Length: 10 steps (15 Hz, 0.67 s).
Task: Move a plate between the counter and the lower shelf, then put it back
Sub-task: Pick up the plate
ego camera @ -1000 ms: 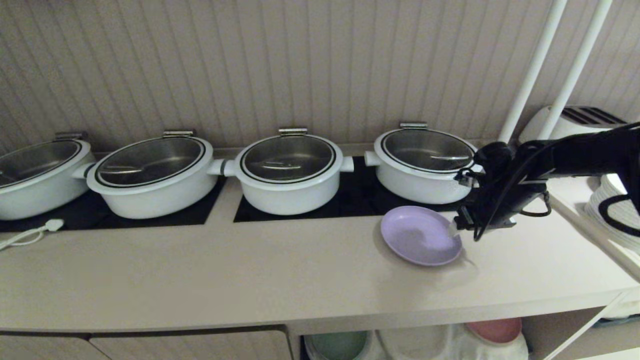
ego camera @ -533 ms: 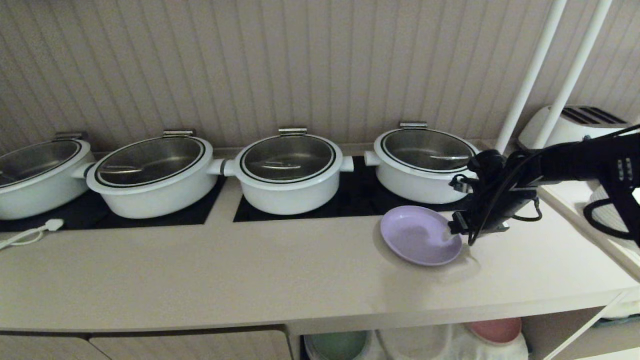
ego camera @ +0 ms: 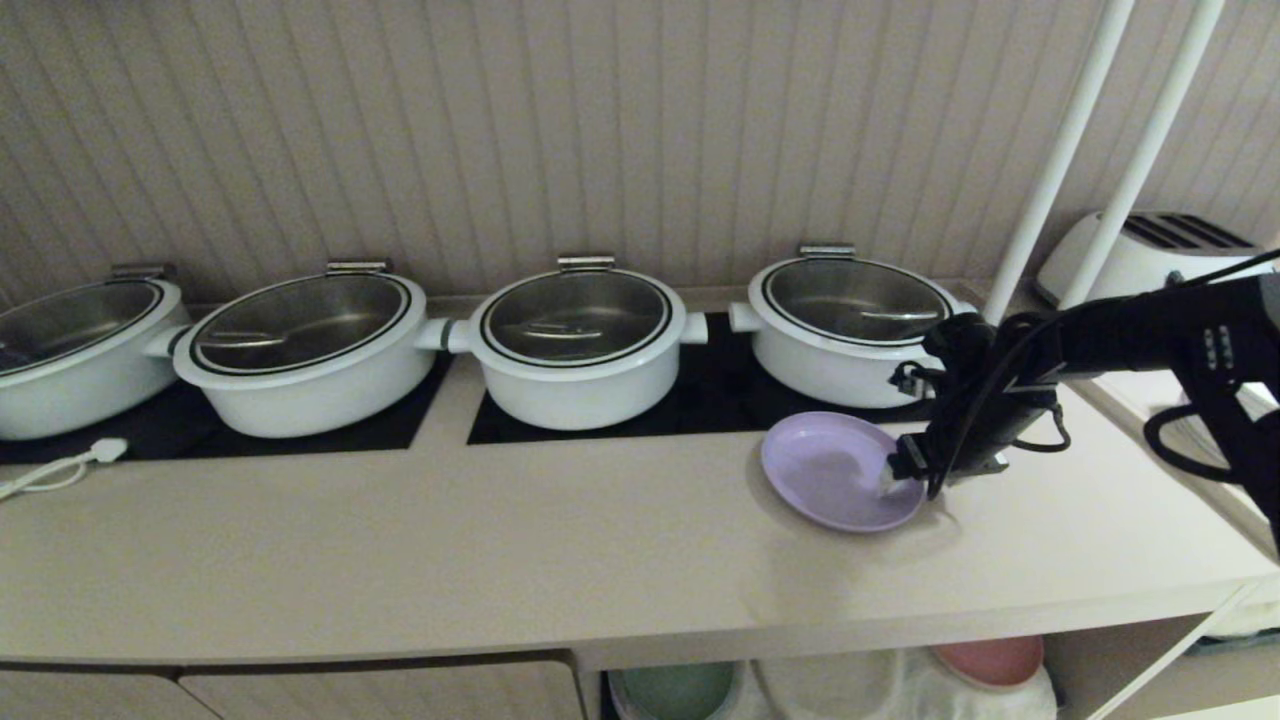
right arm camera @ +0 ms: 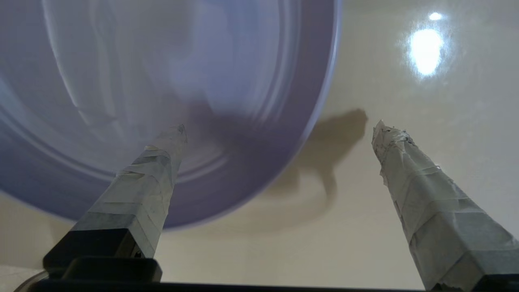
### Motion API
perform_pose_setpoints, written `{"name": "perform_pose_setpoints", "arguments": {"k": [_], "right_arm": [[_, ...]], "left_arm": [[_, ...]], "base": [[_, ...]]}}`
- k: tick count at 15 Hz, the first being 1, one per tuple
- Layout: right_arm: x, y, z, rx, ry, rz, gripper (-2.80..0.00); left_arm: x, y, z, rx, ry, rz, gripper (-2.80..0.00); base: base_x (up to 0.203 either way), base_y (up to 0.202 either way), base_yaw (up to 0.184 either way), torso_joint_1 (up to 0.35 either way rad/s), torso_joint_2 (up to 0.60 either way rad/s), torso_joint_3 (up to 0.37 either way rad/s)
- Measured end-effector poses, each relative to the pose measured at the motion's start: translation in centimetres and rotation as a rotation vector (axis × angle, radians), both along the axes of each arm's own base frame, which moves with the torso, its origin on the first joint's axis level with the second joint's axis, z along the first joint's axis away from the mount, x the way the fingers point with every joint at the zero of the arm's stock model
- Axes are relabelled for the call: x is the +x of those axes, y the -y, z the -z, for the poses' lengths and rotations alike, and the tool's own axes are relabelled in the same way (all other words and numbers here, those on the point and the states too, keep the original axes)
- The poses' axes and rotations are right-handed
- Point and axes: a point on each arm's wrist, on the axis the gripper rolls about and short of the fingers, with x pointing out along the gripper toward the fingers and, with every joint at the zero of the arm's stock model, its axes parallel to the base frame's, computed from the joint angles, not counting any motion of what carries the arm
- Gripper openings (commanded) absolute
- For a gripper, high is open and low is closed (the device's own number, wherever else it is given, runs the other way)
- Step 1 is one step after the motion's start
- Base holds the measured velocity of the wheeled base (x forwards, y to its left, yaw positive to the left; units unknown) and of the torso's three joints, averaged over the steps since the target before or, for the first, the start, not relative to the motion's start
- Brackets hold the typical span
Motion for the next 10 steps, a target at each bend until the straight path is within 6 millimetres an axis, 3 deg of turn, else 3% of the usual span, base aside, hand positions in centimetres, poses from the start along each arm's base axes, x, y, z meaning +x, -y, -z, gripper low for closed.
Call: {"name": "perform_pose_setpoints", "arguments": {"k": [10], "right_arm": [[1.0,-0.45,0.13,0.001,0.019,-0.007,0.0]], "left_arm": [[0.01,0.0,0.0,-0.002,-0.001,0.0,-2.8]], "base": [[0.0,0.0,0.0,0.0,0.0,0.0]]}}
